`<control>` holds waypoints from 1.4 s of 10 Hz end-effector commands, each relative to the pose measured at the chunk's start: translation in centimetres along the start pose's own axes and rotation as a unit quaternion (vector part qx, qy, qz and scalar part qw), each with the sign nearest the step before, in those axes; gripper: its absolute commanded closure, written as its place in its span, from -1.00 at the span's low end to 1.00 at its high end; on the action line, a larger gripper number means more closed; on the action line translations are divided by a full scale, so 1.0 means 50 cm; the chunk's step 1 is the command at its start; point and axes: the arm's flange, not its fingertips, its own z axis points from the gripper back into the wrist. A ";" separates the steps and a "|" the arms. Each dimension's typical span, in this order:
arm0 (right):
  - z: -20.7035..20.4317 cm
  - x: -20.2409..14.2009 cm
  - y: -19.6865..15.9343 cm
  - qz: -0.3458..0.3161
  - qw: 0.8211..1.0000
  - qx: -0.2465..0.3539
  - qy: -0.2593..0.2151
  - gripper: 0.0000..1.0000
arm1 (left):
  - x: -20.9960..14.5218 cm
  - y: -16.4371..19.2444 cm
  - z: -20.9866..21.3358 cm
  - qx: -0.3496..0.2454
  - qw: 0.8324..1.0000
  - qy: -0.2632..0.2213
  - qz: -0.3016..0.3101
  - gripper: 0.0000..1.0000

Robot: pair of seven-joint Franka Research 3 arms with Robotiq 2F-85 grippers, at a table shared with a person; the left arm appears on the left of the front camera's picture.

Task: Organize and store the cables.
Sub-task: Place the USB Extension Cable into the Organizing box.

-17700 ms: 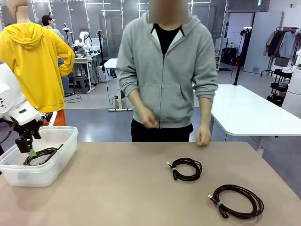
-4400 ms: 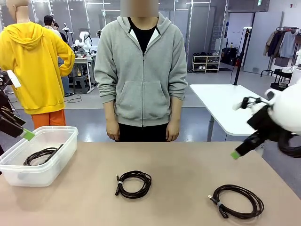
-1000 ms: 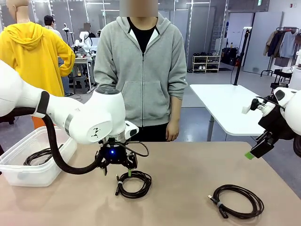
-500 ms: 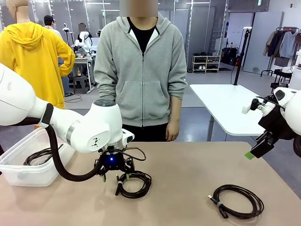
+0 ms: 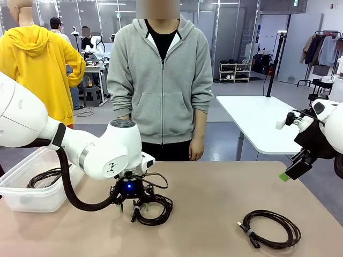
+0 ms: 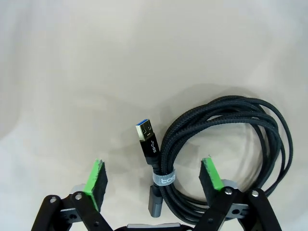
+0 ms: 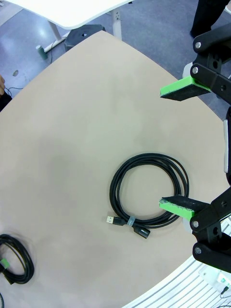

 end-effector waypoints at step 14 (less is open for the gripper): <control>0.001 -0.001 0.001 -0.012 1.000 0.003 0.000 -1.00 | 0.022 -0.024 0.204 0.014 0.996 -0.037 -0.081 1.00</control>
